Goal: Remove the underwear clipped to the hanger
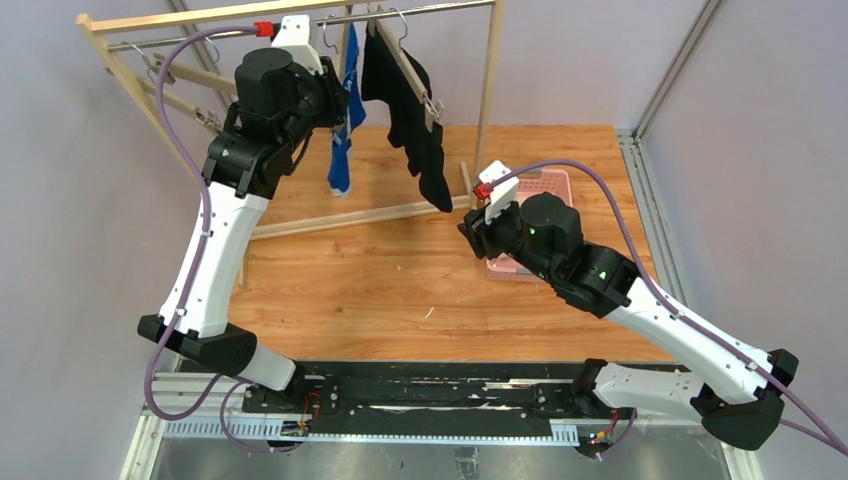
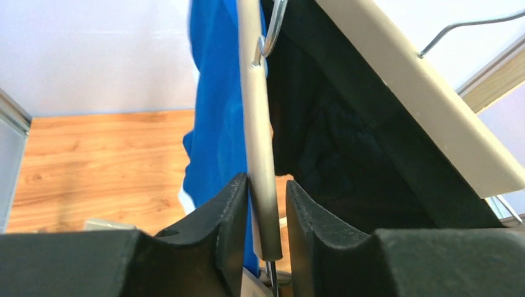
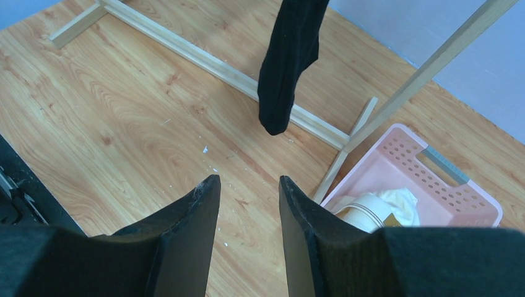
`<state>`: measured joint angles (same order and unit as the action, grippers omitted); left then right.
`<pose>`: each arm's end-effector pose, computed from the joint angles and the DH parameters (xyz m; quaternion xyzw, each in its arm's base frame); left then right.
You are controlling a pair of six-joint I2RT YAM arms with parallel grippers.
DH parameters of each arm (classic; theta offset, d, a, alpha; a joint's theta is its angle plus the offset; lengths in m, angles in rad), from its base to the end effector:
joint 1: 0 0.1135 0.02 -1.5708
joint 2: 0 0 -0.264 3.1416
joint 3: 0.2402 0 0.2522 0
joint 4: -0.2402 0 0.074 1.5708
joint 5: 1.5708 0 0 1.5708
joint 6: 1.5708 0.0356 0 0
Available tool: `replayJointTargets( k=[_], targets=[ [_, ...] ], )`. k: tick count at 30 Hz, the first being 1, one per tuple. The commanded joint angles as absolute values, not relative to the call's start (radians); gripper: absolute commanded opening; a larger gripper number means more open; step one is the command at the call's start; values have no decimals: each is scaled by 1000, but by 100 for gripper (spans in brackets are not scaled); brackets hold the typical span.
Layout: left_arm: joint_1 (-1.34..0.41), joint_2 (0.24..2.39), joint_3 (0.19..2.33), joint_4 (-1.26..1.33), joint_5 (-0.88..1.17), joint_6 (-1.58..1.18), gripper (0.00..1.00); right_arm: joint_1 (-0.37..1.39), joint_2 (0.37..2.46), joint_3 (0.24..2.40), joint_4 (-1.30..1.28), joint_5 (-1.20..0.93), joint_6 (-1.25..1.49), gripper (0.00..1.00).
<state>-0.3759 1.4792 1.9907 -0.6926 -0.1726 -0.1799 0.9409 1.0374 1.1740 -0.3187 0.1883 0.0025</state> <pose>0.2696 -0.0998 0.5290 0.0200 0.7670 -0.1113 0.6316 0.1394 0.1799 0.4139 -0.2923 0.7096 0.2251 0.6003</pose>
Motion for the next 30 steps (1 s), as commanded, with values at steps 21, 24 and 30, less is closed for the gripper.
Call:
replayJointTargets(
  k=[21, 24, 30],
  targets=[
    [-382, 1393, 2042, -582, -154, -108, 0, 963, 1054, 1137, -289, 215, 20, 43],
    [-382, 1371, 2031, -585, -149, -107, 0, 962, 1051, 1133, -285, 219, 16, 43],
    [-382, 1298, 1945, -557, -142, -111, 0, 962, 1052, 1124, -281, 224, 14, 43]
  ],
)
